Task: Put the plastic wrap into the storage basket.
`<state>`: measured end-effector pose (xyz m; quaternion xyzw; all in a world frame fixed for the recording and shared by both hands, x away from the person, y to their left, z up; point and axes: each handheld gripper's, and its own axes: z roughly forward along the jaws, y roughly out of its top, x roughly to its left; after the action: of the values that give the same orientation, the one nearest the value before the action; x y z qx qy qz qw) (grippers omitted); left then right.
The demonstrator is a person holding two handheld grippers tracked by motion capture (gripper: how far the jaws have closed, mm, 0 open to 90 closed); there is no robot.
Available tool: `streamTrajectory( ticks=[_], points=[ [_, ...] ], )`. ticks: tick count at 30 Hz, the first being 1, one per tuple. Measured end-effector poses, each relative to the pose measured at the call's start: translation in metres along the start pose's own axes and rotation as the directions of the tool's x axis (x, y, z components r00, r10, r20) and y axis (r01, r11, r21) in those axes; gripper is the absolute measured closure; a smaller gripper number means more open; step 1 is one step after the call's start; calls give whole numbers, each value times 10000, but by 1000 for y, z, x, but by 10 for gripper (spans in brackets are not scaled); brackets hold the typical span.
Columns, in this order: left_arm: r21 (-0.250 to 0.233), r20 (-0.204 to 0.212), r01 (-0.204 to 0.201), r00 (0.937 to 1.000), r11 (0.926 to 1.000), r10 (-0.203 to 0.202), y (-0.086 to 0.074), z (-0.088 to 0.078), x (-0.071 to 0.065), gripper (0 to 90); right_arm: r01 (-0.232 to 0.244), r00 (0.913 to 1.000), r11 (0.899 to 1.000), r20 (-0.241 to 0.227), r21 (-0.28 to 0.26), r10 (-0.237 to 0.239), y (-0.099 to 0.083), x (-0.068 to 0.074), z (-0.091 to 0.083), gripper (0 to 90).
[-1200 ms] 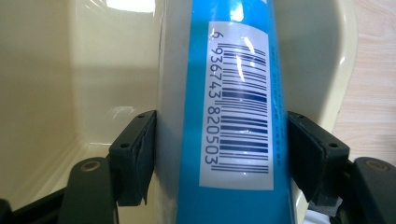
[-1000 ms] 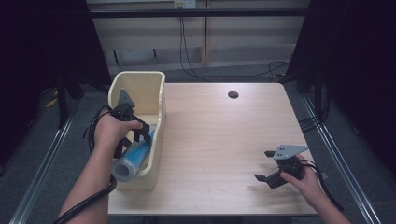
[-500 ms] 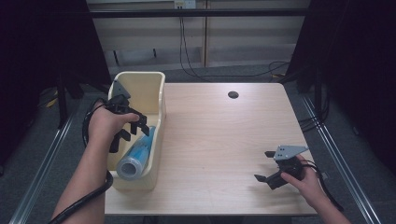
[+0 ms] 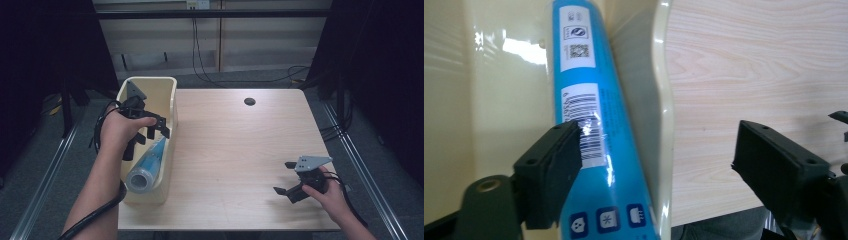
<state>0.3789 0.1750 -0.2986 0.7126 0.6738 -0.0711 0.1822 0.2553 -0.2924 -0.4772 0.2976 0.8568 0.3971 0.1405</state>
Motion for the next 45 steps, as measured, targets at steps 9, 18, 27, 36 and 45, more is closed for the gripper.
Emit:
streamTrajectory(
  ticks=[9, 18, 27, 36, 45],
  points=[
    [-369, 340, -444, 9984, 9983, 456, 3, 2, -14, 107, -68, 10000, 10000, 44, -45, 68, 1, -1, -2, 21],
    [-477, 514, -716, 9959, 9963, 741, 4, 4, -29, 101, -44, 10000, 10000, 33, -44, 44, 1, -1, -2, 21],
    [-570, 601, -1222, 9903, 9909, 1256, 7, 9, -47, 66, -48, 10000, 10000, 21, -58, 48, 1, 0, -3, 21],
    [-532, 869, -1479, 9845, 9876, 1521, 8, 21, -60, 56, 0, 10000, 9999, -18, -102, 0, 1, -1, -3, 21],
    [-448, 1115, -1738, 9777, 9838, 1778, 7, 39, -75, 56, 17, 10000, 9999, -41, -113, -18, 1, 0, -3, 21]
  ],
)
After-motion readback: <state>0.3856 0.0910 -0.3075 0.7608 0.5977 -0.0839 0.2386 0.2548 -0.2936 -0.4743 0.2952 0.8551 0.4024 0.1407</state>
